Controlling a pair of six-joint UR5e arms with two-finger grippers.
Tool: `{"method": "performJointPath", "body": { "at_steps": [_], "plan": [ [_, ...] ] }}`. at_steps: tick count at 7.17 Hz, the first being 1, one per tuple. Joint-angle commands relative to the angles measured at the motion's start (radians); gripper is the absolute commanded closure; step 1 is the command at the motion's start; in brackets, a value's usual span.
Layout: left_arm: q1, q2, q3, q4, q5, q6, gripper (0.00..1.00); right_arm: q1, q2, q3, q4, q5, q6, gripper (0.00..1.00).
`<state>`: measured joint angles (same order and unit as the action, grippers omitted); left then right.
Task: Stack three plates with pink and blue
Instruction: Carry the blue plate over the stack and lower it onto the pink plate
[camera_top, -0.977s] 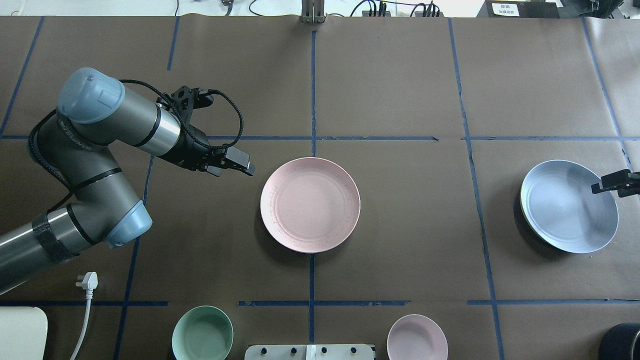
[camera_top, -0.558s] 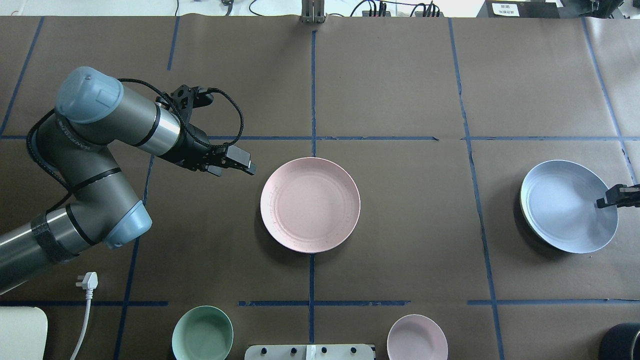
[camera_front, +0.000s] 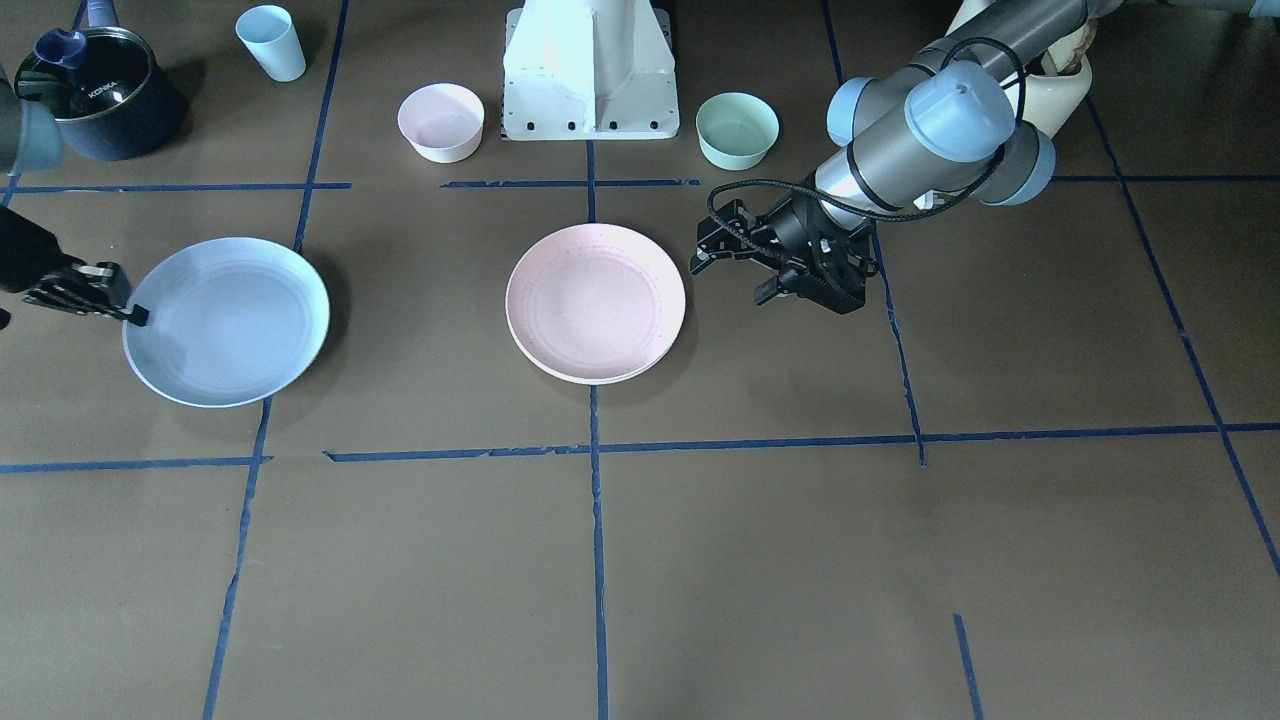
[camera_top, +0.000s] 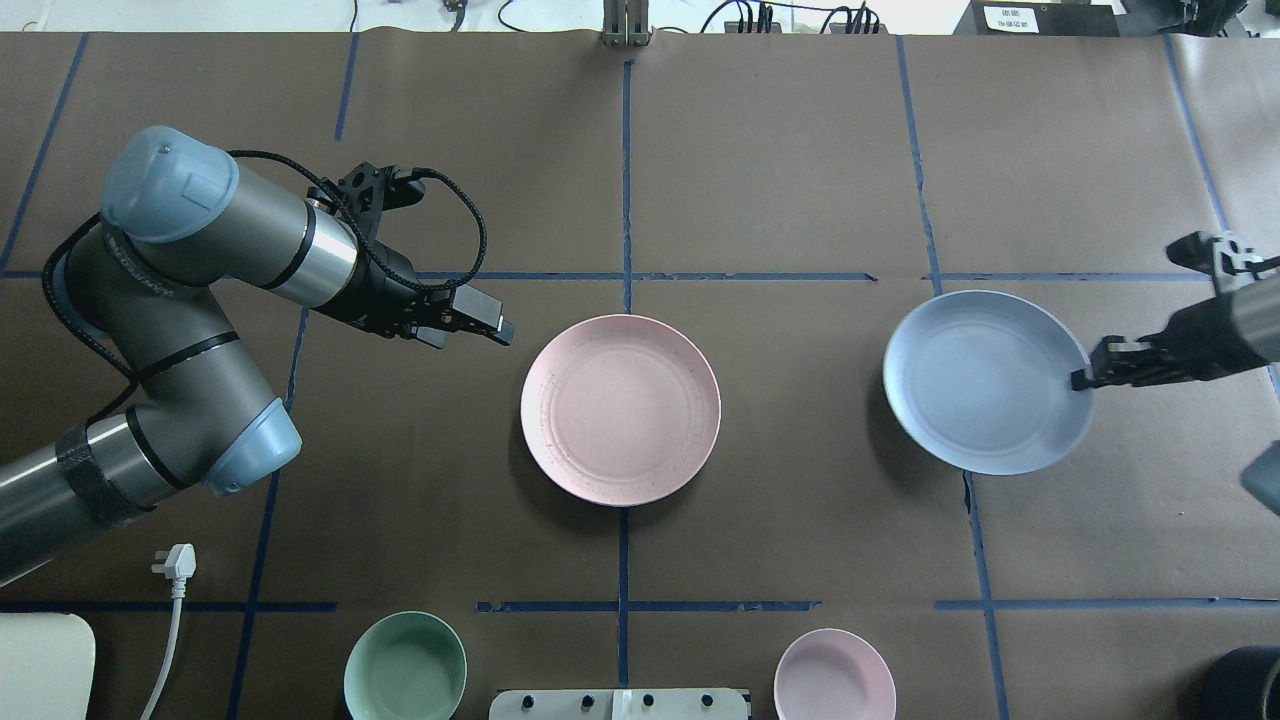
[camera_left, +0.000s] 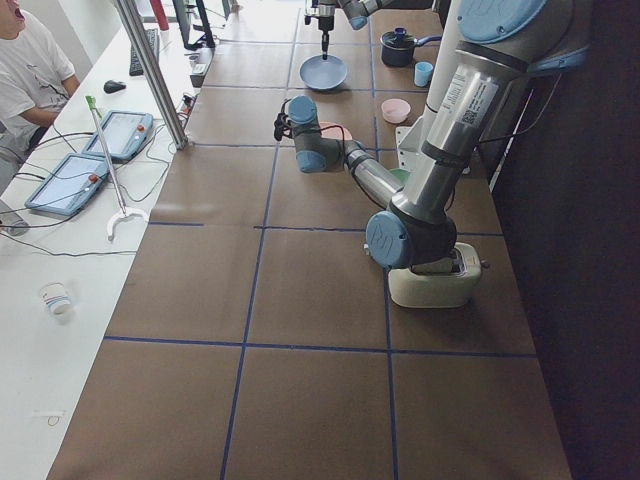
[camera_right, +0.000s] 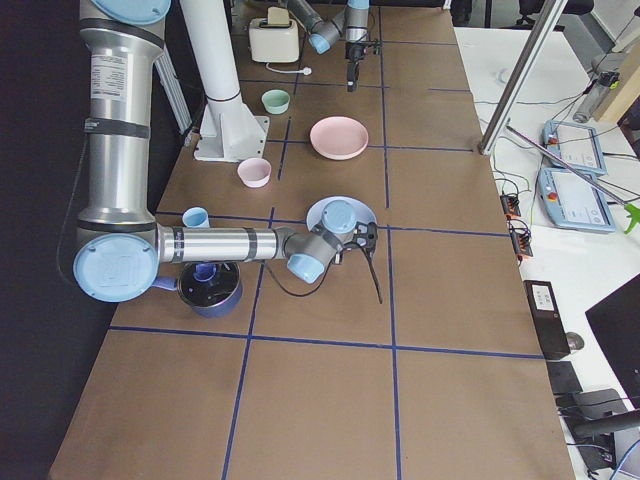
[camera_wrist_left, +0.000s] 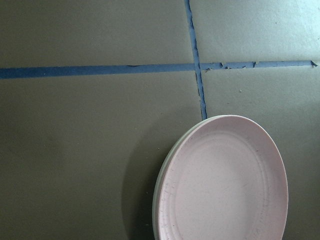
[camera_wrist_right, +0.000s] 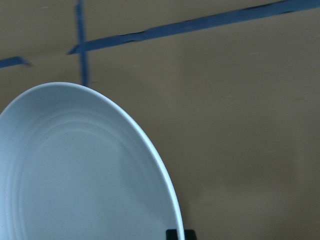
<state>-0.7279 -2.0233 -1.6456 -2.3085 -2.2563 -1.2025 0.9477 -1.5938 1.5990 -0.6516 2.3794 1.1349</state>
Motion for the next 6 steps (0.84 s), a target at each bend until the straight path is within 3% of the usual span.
{"method": "performJointPath", "body": {
  "at_steps": [1, 2, 4, 6],
  "plan": [
    [-0.015, 0.000, -0.014, 0.000, 0.000, 0.000, 0.00, -0.188, 0.293, 0.032, -0.090, -0.072, 0.333, 1.00],
    [-0.018, 0.001, -0.013, 0.000, 0.001, 0.000, 0.00, -0.211, 0.405, 0.035, -0.171, -0.138, 0.373, 1.00],
    [-0.027, 0.005, -0.013, 0.000, 0.001, 0.000, 0.00, -0.335, 0.425, 0.079, -0.198, -0.303, 0.379, 1.00],
    [-0.033, 0.006, -0.014, 0.000, 0.000, -0.002, 0.00, -0.406, 0.472, 0.081, -0.303, -0.379, 0.378, 1.00]
  ]
}}
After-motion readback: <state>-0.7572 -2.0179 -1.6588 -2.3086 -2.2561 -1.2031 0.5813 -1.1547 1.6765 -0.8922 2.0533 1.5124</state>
